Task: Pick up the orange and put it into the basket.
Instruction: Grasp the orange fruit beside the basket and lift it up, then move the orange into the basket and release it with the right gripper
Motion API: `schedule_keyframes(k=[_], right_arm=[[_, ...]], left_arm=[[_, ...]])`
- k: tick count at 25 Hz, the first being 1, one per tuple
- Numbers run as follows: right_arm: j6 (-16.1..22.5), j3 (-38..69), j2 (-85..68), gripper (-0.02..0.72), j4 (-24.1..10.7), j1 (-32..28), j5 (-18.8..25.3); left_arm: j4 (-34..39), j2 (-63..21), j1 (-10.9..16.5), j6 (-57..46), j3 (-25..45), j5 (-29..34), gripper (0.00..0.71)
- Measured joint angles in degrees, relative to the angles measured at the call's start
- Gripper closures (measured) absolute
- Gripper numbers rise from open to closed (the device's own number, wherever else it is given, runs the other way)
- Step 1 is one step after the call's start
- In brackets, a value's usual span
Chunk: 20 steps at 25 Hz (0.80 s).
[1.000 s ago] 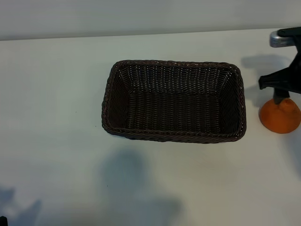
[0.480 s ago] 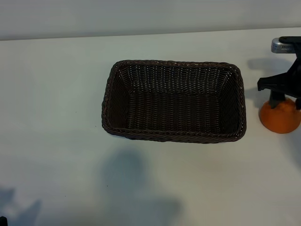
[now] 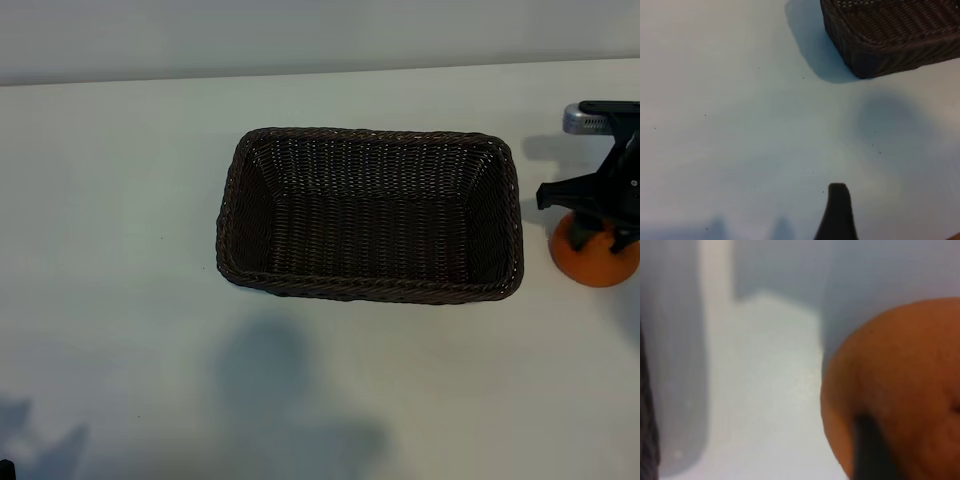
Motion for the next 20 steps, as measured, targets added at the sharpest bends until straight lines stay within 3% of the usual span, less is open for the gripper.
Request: schedule_keyframes(k=[2,4,10,20], right_arm=[[0.00,-0.21,0.00,0.554,-0.30,0.00,0.40],[0.00,-0.44,0.00,0.609,-0.84,0.00,0.64],[0.00,-1.53,-0.69,0.608,-1.75,0.00,3.29],[0.00,-13.12,-12.34,0.612,-2.90,0.00,17.65]], left_arm=[[0.05,0.00,0.00,0.00,0.00,0.00,0.117],[0.05,0.00,0.00,0.00,0.00,0.00,0.117],[0.05,0.00,0.00,0.00,0.00,0.00,0.117],[0.05,0.00,0.00,0.00,0.00,0.00,0.117]])
